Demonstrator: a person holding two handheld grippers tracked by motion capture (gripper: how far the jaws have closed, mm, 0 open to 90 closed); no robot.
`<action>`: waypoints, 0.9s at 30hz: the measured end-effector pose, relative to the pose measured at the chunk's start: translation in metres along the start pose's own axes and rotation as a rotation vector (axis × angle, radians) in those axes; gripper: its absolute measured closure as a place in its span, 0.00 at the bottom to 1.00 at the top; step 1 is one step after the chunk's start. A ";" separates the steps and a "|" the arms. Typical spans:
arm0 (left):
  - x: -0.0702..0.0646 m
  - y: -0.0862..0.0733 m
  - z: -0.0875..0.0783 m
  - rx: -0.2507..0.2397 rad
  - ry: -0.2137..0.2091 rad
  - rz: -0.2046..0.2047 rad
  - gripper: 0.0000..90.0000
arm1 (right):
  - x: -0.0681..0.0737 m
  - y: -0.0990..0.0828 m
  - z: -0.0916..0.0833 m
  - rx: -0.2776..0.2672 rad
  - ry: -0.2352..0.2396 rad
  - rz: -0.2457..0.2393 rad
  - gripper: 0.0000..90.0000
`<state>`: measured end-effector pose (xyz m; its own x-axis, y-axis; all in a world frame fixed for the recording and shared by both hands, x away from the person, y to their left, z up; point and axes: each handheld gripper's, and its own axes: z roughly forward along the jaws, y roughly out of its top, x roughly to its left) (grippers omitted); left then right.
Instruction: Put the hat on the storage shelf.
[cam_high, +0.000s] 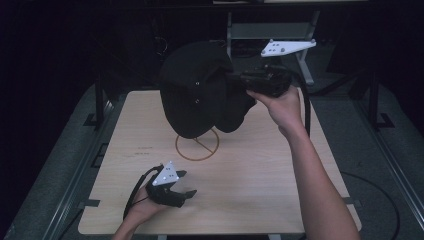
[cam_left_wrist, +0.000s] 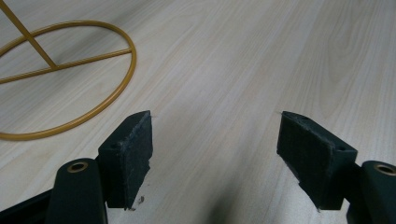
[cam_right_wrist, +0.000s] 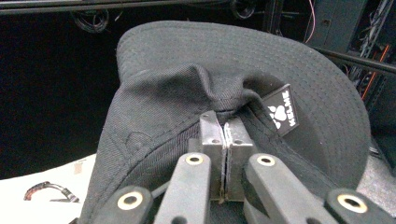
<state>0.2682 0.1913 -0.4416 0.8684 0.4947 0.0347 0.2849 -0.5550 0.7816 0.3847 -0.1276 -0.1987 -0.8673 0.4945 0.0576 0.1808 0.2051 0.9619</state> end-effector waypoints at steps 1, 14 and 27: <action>0.000 0.000 0.000 -0.001 0.000 0.000 0.29 | 0.000 0.001 0.002 0.007 0.003 0.004 0.99; 0.001 0.000 0.000 0.007 -0.003 0.000 0.29 | -0.004 0.016 0.026 0.028 -0.003 0.009 0.99; 0.003 0.001 -0.002 -0.018 -0.017 -0.031 0.29 | -0.002 0.025 0.054 0.059 0.000 0.013 0.99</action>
<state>0.2699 0.1934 -0.4394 0.8660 0.5000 -0.0002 0.3047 -0.5274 0.7931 0.4163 -0.0779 -0.1895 -0.8647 0.4973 0.0702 0.2192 0.2480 0.9436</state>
